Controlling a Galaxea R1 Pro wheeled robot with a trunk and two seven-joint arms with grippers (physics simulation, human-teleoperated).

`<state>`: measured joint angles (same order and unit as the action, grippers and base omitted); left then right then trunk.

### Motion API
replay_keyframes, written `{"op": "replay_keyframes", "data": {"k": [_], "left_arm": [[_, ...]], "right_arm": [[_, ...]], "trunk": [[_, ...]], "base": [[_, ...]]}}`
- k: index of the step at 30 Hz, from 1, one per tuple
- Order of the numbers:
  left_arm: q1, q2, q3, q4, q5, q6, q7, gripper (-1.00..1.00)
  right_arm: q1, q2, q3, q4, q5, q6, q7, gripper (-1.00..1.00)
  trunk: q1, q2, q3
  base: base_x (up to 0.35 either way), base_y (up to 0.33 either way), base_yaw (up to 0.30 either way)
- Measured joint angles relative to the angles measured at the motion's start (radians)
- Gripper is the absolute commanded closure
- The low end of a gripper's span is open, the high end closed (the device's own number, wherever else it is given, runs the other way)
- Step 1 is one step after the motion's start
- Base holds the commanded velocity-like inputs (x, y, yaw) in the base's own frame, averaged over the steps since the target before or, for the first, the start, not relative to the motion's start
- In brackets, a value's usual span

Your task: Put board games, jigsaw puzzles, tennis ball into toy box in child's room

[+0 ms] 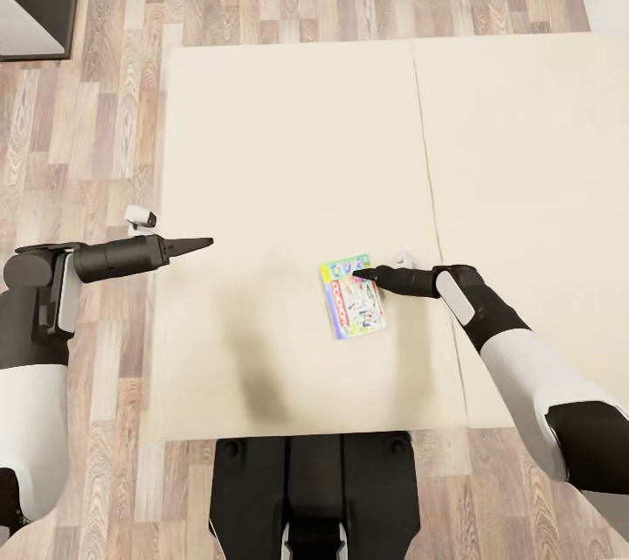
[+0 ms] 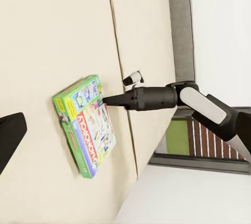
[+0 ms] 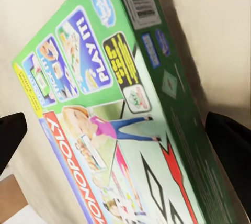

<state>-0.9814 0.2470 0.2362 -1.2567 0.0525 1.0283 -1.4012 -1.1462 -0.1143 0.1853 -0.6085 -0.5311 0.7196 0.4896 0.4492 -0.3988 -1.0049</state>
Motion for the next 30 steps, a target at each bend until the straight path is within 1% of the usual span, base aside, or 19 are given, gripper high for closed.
{"op": "replay_keyframes", "data": {"k": [5, 17, 22, 30], "left_arm": [[0.0, 0.0, 0.0, 0.0, 0.0, 0.0, 0.0, -1.0], [0.0, 0.0, 0.0, 0.001, 0.0, 0.0, 0.0, -1.0], [0.0, 0.0, 0.0, 0.001, 0.0, 0.0, 0.0, -1.0], [0.0, 0.0, 0.0, 0.002, 0.0, 0.0, 0.0, -1.0]], "right_arm": [[0.0, 0.0, 0.001, 0.0, -0.001, 0.001, 0.0, -1.0], [-0.001, -0.002, 0.003, -0.001, -0.008, 0.021, -0.003, -1.0], [-0.001, -0.003, 0.003, 0.003, -0.009, 0.062, -0.027, -1.0], [-0.001, 0.0, 0.002, 0.015, -0.004, 0.07, -0.051, -1.0]], "trunk": [[0.0, 0.0, 0.0], [0.0, 0.0, 0.0], [0.0, 0.0, 0.0], [0.0, 0.0, 0.0]], "base": [[0.0, 0.091, 0.0], [0.0, 0.007, 0.0], [0.0, 0.0, 0.0], [0.0, 0.0, 0.0]]}}
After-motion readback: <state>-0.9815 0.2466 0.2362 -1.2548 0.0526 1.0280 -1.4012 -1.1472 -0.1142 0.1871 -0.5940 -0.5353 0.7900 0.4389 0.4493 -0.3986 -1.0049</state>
